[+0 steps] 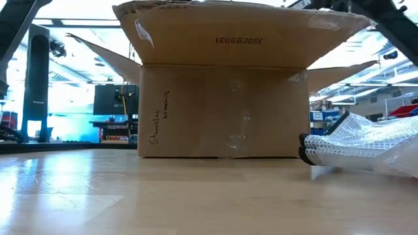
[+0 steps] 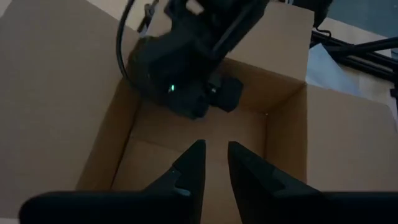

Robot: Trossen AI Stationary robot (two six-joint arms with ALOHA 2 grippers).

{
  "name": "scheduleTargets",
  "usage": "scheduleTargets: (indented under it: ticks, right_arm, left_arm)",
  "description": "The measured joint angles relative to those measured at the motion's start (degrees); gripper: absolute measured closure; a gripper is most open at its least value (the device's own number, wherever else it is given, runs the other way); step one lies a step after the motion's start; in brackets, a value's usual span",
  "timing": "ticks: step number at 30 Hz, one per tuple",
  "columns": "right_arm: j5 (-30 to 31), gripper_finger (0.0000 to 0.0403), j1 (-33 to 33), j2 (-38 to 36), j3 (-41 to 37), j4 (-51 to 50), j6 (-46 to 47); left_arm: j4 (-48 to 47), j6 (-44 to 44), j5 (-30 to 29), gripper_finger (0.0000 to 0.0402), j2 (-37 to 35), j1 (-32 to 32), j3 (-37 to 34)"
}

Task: Unpack boxes
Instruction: Remove the white pill bottle from the cardboard box

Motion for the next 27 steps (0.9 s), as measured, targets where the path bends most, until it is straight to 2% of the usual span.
scheduleTargets:
  ticks: [11,18,22,27]
  right_arm:
    - [4.61,0.0086,-0.54,8.1,0.02,-9.07,-5.2]
    - [5.62,0.0103,-0.55,11.4,0.3,-8.7,-3.46]
    - [2.81,0.011,-0.72,12.01,0.37,-3.55,-3.63]
    - [-2.62,0.0111,-0.82,10.32,2.05,-0.81,1.74]
  left_arm:
    - [1.5,0.53,-0.03,0.0323,0.0,0.0,0.0]
    - [1.49,2.02,-0.03,0.0323,0.0,0.0,0.0]
    - [1.55,2.08,-0.03,0.0323,0.0,0.0,0.0]
    - [1.74,2.08,-0.05,0.0324,0.02,0.0,-0.02]
